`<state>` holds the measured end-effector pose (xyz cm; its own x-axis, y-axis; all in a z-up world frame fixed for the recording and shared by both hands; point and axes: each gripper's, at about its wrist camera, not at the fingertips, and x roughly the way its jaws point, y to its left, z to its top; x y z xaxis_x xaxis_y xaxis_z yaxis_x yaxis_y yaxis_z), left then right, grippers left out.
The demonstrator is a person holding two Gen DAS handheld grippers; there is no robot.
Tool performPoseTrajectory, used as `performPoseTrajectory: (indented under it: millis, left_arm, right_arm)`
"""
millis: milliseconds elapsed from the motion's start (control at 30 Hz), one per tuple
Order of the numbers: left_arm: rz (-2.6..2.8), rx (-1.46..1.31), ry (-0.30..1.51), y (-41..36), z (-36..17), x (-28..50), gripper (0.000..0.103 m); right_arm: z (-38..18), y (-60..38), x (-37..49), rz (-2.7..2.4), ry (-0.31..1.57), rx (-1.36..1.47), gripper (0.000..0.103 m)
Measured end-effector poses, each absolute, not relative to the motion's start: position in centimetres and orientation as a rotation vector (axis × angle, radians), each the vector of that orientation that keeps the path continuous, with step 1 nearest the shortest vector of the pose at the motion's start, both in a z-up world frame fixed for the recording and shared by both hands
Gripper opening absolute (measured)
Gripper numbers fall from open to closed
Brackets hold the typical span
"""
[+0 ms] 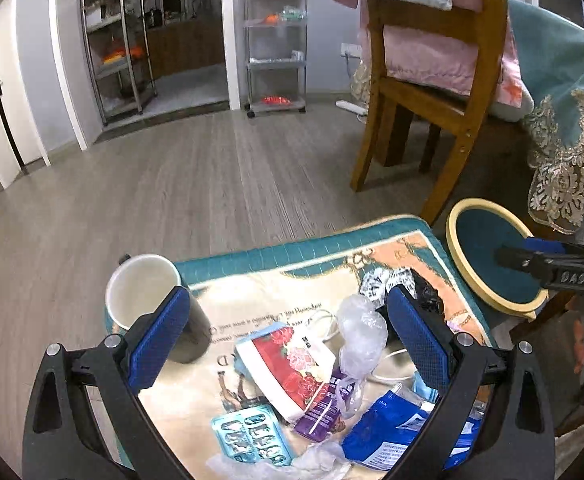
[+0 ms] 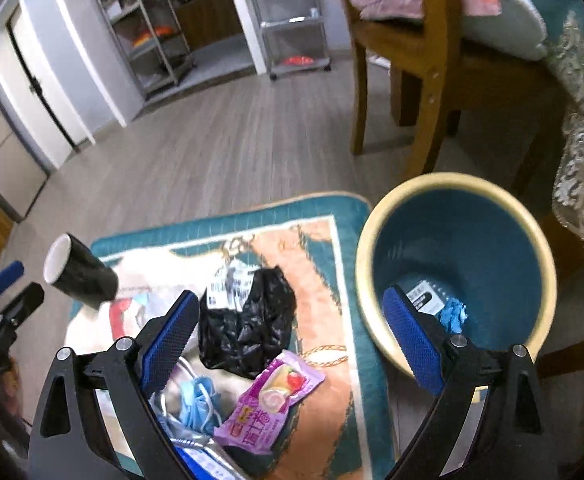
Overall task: Collect trash
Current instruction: 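Grasp the red-floral paper cup with the left tool while the right tool grasps the black bag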
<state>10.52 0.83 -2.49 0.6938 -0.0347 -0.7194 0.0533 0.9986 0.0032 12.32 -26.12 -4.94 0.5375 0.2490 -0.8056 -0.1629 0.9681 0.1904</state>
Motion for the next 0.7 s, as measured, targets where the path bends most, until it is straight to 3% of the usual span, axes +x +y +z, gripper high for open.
performPoseTrajectory:
  millis: [233,700]
  left_arm:
    - [-0.011,0.115,0.910,0.3,-6.9,12.2,0.097]
    - [0.095,-0.010,1.067,1.5,-12.3,14.9,0.097]
  right_arm:
    - [-7.6,-22.8,13.0,0.279,1.023,-0.036,0.093]
    - [-11.2,-21.1,14.4,0.291,1.115,-0.049,0.093]
